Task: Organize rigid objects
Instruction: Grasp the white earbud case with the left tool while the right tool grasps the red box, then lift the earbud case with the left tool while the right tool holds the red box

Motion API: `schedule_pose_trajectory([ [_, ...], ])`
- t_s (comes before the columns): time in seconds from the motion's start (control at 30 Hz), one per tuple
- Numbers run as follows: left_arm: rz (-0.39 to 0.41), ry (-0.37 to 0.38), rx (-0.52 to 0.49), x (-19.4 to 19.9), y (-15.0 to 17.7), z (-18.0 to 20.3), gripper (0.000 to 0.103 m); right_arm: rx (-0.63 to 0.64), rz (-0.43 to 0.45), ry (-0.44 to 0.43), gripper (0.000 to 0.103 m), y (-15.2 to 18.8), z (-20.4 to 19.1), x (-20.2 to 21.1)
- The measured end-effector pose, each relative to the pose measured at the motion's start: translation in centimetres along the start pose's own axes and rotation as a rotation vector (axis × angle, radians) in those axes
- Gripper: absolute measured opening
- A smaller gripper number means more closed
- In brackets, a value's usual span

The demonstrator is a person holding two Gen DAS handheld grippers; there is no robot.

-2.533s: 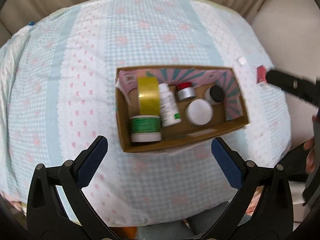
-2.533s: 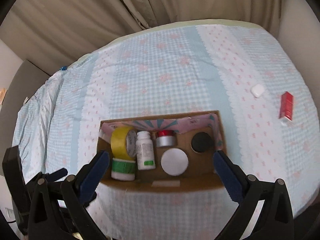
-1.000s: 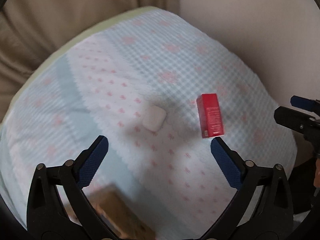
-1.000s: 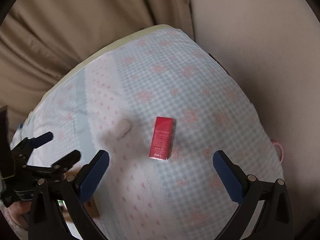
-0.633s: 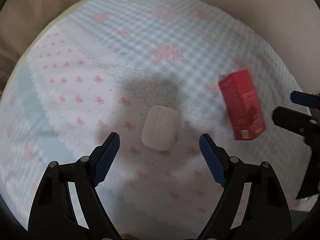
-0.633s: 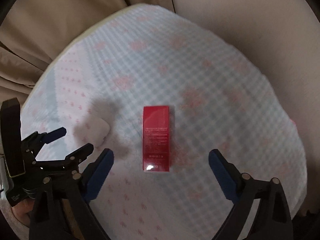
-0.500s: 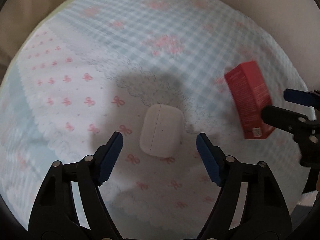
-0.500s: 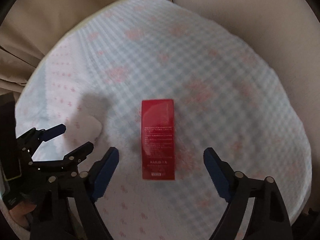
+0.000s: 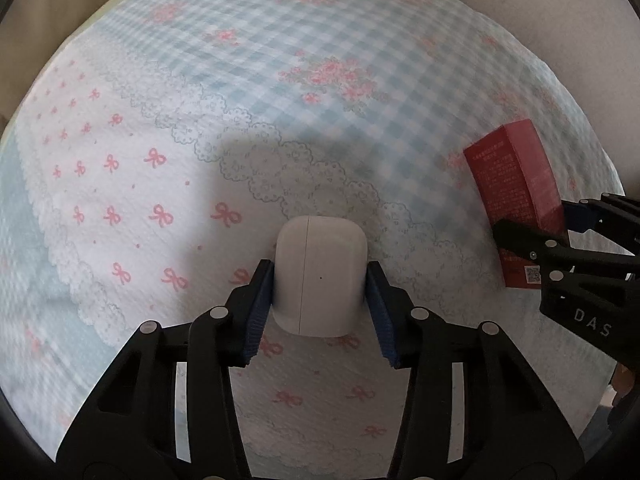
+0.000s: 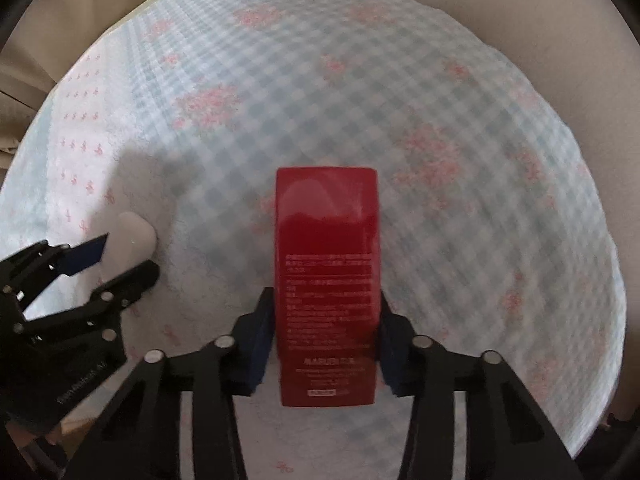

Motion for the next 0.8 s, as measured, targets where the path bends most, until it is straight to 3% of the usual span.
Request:
schedule_pose_trajectory([
  [0.4,0.032,0.01,0.077,2.2,-0.4,-0.8,0.042,0.001,-0.016,-0.035,0.038,-0.3,-0.2,0.6],
  [0.7,0.095,-0.016,0.136,7.7,-0.9,0.0,0.041,0.027,0.03,-0.086,0.038,-0.1,-0.1,5.2],
  [0.8,0.129,-0.025,0.182,10.6,-0.5,0.5,0.036,0.053,0.064,-0.11,0.038,-0.1,0.0,8.1],
])
Point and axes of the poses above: each gripper's, at about its wrist camera, not at the fingertips, and x roughly against the way its jaws point, z to its right, y to its underside, the point moved 6 cm from there along -x, roughly the way its jaws point, and after that the axes turned 11 degrees about -x, right-handed, at the moved point
